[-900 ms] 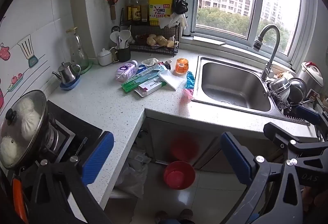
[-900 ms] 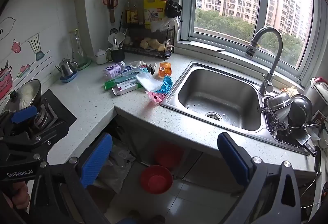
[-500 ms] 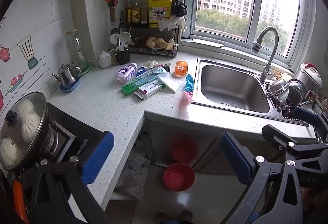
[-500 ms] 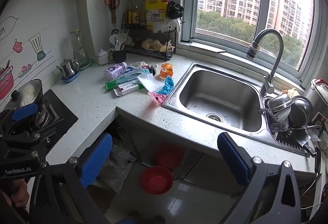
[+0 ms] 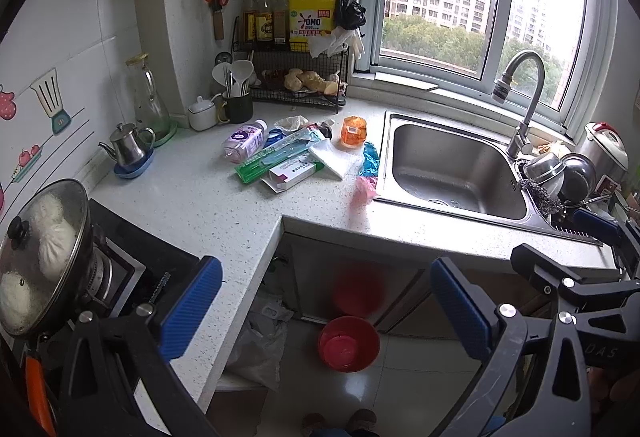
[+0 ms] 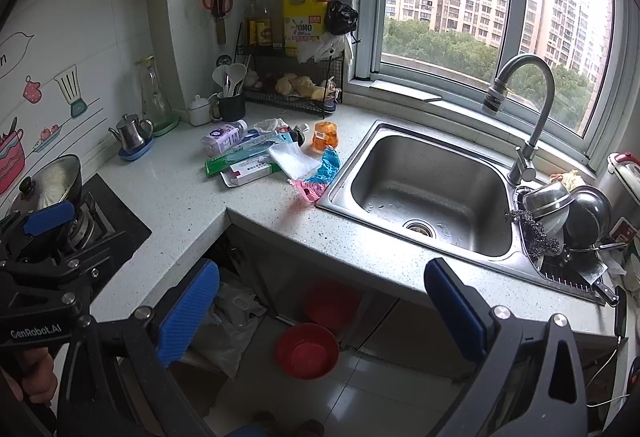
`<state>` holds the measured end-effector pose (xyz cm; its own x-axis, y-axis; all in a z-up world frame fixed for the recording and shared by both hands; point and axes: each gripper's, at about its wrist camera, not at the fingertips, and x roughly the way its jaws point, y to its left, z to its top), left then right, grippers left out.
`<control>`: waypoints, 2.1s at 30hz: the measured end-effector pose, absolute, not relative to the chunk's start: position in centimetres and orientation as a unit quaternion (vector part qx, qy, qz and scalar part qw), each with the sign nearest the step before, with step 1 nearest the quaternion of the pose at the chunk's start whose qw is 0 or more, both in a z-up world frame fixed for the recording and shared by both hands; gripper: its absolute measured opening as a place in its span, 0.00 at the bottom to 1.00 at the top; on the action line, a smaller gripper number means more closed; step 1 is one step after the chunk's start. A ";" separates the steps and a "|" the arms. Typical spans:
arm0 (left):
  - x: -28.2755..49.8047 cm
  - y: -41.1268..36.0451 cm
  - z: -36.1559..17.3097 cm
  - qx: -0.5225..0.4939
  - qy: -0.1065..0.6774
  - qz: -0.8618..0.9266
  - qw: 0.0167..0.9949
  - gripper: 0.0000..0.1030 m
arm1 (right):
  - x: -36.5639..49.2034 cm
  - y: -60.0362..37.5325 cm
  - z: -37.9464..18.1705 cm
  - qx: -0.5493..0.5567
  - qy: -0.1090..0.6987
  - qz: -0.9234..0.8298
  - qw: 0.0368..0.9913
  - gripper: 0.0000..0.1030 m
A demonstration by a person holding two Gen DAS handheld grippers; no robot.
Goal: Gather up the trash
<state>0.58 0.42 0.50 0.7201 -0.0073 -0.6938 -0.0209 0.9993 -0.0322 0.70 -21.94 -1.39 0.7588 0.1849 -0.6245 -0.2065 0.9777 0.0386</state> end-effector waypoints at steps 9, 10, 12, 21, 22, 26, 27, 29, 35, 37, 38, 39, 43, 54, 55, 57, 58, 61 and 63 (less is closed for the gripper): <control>0.3 0.4 0.3 -0.016 0.373 0.003 0.928 1.00 | 0.6 -21.9 -1.7 -0.017 0.332 0.107 0.937 1.00; 0.3 0.4 0.3 -0.016 0.372 0.003 0.928 1.00 | 0.5 -22.0 -1.7 -0.017 0.332 0.106 0.937 1.00; 0.3 0.5 0.4 -0.017 0.372 0.002 0.928 1.00 | 0.5 -22.0 -1.7 -0.016 0.332 0.107 0.937 1.00; 0.4 0.5 0.2 -0.014 0.375 -0.001 0.927 1.00 | 0.6 -21.8 -1.7 -0.022 0.335 0.108 0.936 1.00; 0.4 0.6 0.2 -0.013 0.375 -0.001 0.927 1.00 | 0.6 -21.8 -1.7 -0.022 0.336 0.108 0.935 1.00; 0.4 0.6 0.1 -0.013 0.375 -0.002 0.927 1.00 | 0.6 -21.8 -1.8 -0.023 0.336 0.108 0.935 1.00; 0.4 0.6 0.1 -0.012 0.375 -0.002 0.927 1.00 | 0.5 -21.8 -1.8 -0.024 0.336 0.108 0.936 1.00; 0.4 0.5 0.1 -0.012 0.375 -0.002 0.927 1.00 | 0.5 -21.8 -1.8 -0.023 0.336 0.108 0.935 1.00; 0.3 0.6 0.0 -0.010 0.375 -0.004 0.927 1.00 | 0.4 -21.8 -1.8 -0.024 0.336 0.108 0.935 1.00; 0.2 0.7 -0.1 -0.010 0.375 -0.005 0.927 1.00 | 0.4 -21.7 -1.8 -0.024 0.336 0.108 0.935 1.00; 0.2 0.8 -0.1 -0.011 0.374 -0.005 0.927 1.00 | 0.4 -21.7 -1.8 -0.025 0.336 0.108 0.935 1.00; 0.2 0.8 -0.1 -0.010 0.375 -0.005 0.927 1.00 | 0.4 -21.7 -1.8 -0.025 0.336 0.108 0.935 1.00; 0.3 0.8 -0.1 -0.009 0.377 -0.006 0.926 1.00 | 0.3 -21.6 -2.0 -0.026 0.339 0.109 0.934 1.00; 0.5 0.8 -0.3 -0.006 0.381 -0.002 0.924 1.00 | 0.7 -21.7 -2.0 -0.026 0.347 0.116 0.930 1.00; 0.6 0.9 -0.3 -0.006 0.383 -0.001 0.924 1.00 | 0.8 -21.7 -2.0 -0.025 0.350 0.118 0.929 1.00; 0.9 0.9 -0.2 -0.009 0.384 -0.002 0.923 1.00 | 1.2 -21.6 -1.9 -0.025 0.356 0.122 0.926 1.00; 1.0 0.9 -0.2 -0.010 0.384 -0.003 0.923 1.00 | 1.4 -21.6 -1.8 -0.028 0.356 0.121 0.926 1.00; 1.6 0.8 -0.1 -0.009 0.384 0.000 0.923 1.00 | 2.1 -21.4 -1.6 -0.045 0.352 0.115 0.928 1.00; 2.2 0.8 0.0 -0.006 0.384 0.003 0.923 1.00 | 2.4 -21.1 -1.5 -0.063 0.346 0.109 0.930 1.00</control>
<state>2.18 0.82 0.03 0.7048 0.0015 -0.7094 -0.0107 0.9999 -0.0086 2.44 -21.11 -1.54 0.7366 0.1585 -0.6575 -0.2457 0.9685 -0.0418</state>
